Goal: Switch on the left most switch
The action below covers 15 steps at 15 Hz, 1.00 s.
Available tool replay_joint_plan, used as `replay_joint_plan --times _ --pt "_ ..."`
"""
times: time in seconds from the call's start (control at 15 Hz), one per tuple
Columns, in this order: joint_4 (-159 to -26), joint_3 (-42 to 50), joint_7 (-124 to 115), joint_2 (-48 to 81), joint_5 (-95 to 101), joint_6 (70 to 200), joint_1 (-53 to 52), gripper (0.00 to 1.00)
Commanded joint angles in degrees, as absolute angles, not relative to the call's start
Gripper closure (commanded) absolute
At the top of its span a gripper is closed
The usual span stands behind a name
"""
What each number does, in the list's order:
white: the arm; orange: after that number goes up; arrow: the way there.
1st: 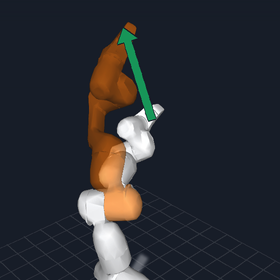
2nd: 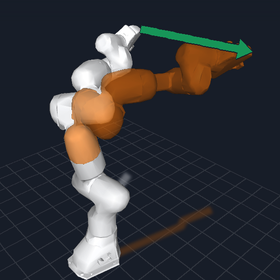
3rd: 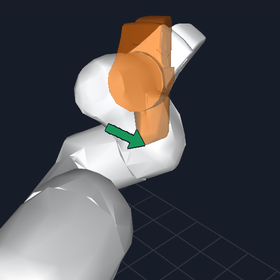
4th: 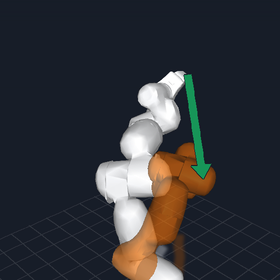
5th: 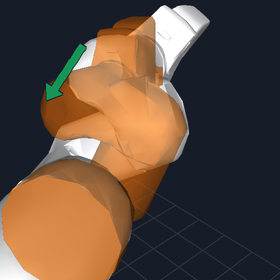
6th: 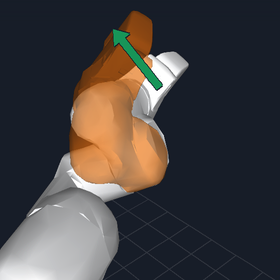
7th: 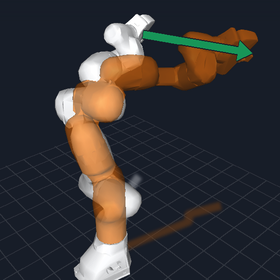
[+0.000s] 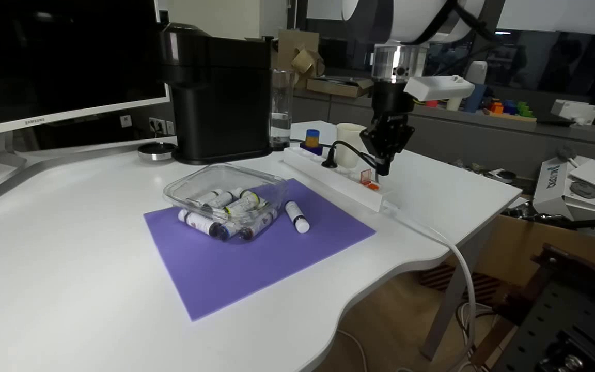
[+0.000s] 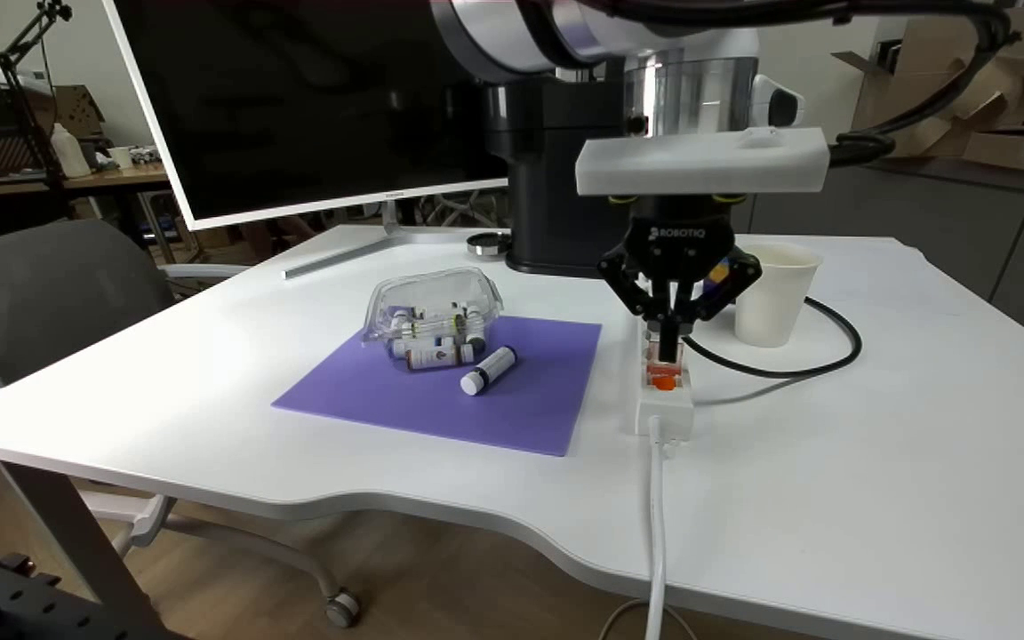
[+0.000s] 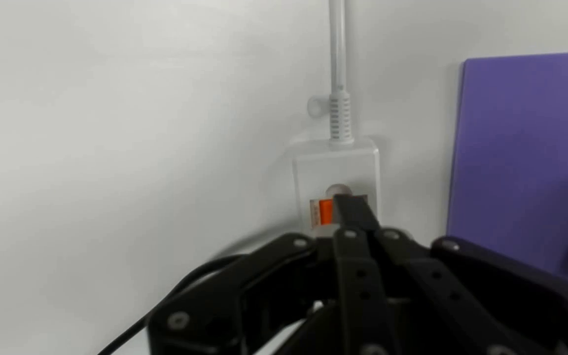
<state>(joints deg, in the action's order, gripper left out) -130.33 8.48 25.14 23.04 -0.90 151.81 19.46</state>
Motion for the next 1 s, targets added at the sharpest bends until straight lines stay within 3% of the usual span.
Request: replay_joint_plan --times 0.0,0.93 --pt "-129.9 8.5 24.9 22.7 0.4 149.1 19.7 1.0" --pt "-128.4 7.5 38.4 27.1 6.3 154.7 21.8 1.0"
